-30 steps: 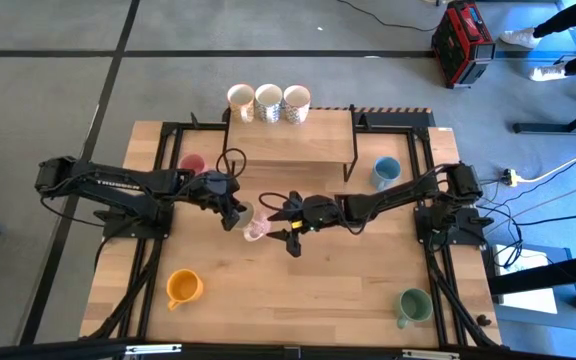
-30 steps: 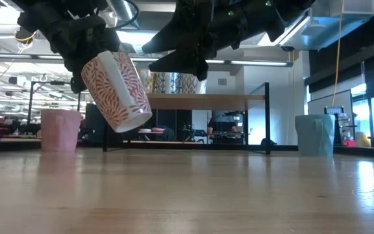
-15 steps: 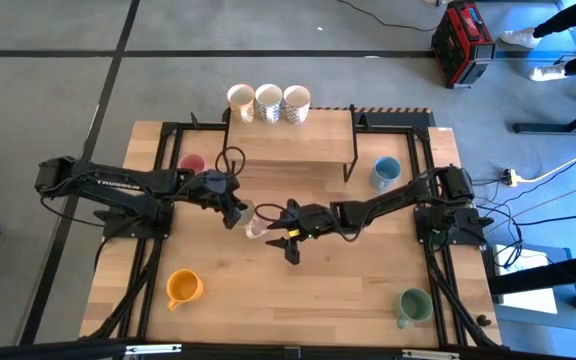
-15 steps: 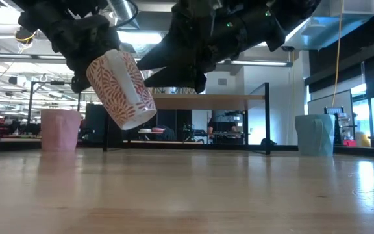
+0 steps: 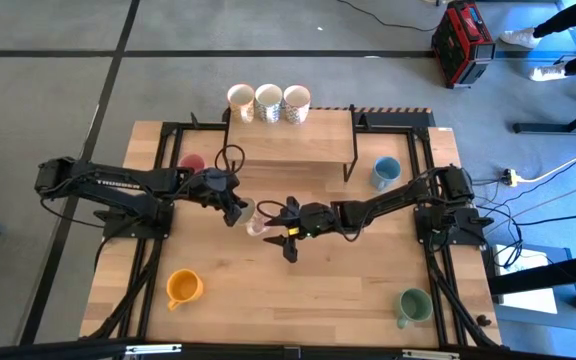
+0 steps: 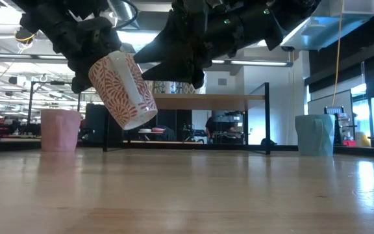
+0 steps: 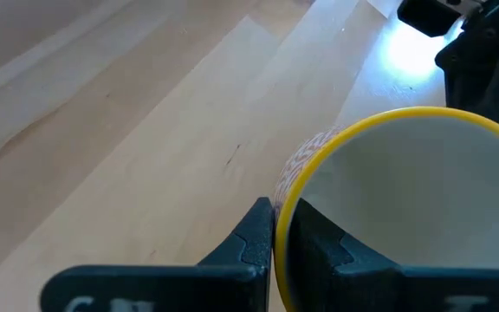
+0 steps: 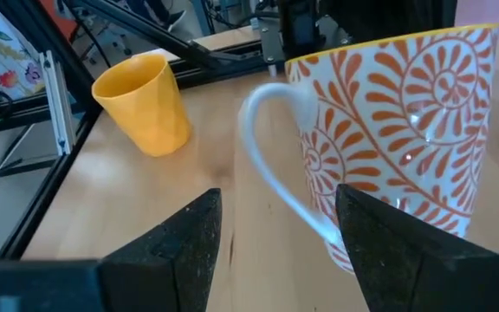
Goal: Place coffee mugs
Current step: Put the orange pattern mug on the shelf
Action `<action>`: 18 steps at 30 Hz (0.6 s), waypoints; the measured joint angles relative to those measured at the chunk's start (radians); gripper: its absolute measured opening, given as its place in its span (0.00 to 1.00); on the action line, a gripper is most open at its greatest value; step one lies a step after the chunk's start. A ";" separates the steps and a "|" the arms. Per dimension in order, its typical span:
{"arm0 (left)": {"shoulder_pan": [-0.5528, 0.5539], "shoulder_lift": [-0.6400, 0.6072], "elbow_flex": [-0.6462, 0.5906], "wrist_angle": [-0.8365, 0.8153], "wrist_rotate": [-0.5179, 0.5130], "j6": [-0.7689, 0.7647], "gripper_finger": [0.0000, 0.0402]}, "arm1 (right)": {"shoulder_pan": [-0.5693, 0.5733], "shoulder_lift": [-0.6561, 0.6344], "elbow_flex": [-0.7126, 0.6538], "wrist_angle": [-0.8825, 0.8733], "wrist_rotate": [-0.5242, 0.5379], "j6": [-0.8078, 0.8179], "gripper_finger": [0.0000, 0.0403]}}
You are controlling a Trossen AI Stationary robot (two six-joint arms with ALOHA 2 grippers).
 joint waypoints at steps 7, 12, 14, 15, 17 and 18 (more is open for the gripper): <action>0.000 0.000 0.000 0.000 -0.005 0.000 0.05 | 0.000 0.009 0.029 0.041 0.024 -0.001 0.54; 0.001 0.000 0.000 0.003 -0.009 0.000 0.05 | -0.001 0.085 0.110 0.031 -0.021 -0.004 0.54; 0.001 0.000 0.000 0.006 -0.009 -0.002 0.05 | -0.001 0.103 0.137 0.011 -0.047 -0.002 0.54; 0.001 0.000 0.000 0.007 -0.009 -0.002 0.05 | -0.001 0.107 0.146 0.004 -0.047 0.000 0.54; 0.001 0.000 0.001 0.006 -0.011 -0.003 0.05 | -0.001 0.111 0.159 -0.004 -0.049 0.000 0.54; 0.001 0.000 0.001 0.006 -0.010 -0.003 0.05 | -0.001 0.111 0.162 -0.007 -0.049 0.000 0.53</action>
